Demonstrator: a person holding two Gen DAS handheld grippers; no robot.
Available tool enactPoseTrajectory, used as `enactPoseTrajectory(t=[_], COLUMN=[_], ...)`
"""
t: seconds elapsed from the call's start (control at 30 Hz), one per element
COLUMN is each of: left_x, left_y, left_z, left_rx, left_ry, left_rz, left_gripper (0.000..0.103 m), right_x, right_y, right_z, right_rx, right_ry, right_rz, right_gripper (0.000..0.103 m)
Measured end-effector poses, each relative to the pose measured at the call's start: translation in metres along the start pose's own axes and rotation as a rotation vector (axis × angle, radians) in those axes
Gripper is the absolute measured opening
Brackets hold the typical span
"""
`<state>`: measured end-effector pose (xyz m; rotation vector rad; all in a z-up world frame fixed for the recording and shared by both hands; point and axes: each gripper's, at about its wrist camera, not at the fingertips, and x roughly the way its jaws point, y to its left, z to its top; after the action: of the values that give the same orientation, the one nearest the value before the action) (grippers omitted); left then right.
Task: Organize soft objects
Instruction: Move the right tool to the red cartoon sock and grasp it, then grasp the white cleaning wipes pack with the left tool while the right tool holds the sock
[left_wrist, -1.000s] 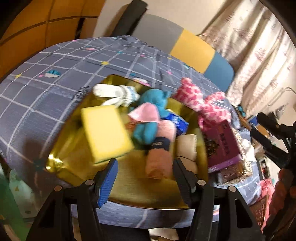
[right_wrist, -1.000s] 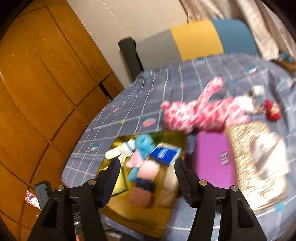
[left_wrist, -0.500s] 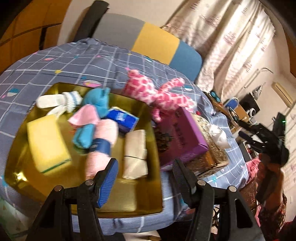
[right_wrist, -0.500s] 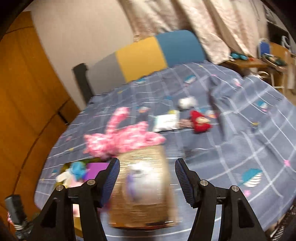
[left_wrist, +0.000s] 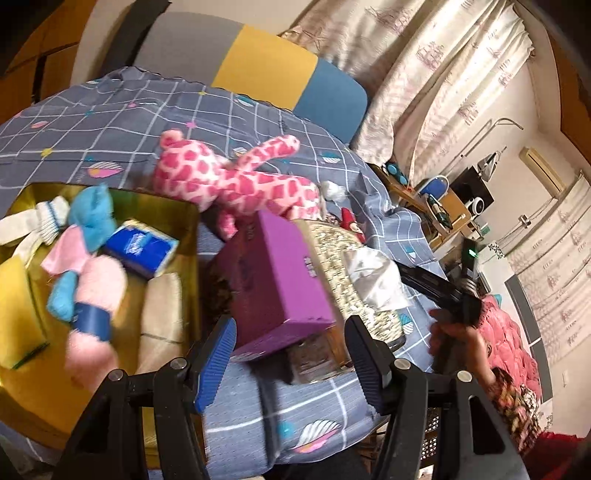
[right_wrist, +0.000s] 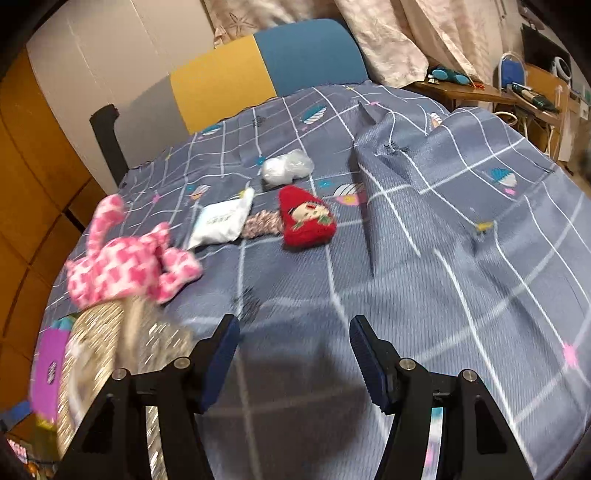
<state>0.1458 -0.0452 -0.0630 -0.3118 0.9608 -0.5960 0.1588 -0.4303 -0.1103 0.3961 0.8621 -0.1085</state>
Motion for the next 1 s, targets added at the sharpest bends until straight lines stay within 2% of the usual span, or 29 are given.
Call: enactPoseTrajectory(t=[0.13,0.27,0.5,0.53,0.6,0.63,0.7,0.77,1.0], left_x=[0.007,0.013,0.020,0.021,0.026,0.029,0.037,0.045,0.068], left_y=[-0.015,-0.027,-0.041,-0.044,-0.049,-0.051,-0.058,-0.065,-0.093], left_z=[0.010,0.022,0.040,0.042,0.048,0.049,0.054,0.058,0.077], left_rx=[0.032,0.050,0.060,0.063,0.071,0.075,0.090,0.104,0.164], left_ry=[0.012,0.021,0.029,0.028,0.035,0.040,0.052,0.067,0.102], left_rz=[0.009,0.023,0.032,0.030,0.024,0.020,0.017,0.011,-0.011], left_gripper=[0.061,0.061,0.061,0.061,0.061,0.061,0.061,0.061,0.061], right_x=[0.031,0.064,0.130,0.135,0.144,0.146,0.149,0.146,0.107], right_y=[-0.003,-0.003,-0.013,-0.014,-0.015,-0.016,-0.019,-0.022,-0.031], right_z=[0.032,0.067,0.091,0.092,0.092,0.092,0.092,0.091,0.083], right_rx=[-0.009,-0.024,0.035,0.032,0.010,0.004,0.001,-0.007,-0.049], right_ry=[-0.014,-0.028,0.050,0.052,0.057,0.057,0.064,0.061,0.006], right_rz=[0.006,0.004,0.018,0.015,0.014,0.014,0.017,0.038,0.056], right_gripper=[0.063,0.069,0.069,0.068,0.059,0.054,0.053,0.046,0.044])
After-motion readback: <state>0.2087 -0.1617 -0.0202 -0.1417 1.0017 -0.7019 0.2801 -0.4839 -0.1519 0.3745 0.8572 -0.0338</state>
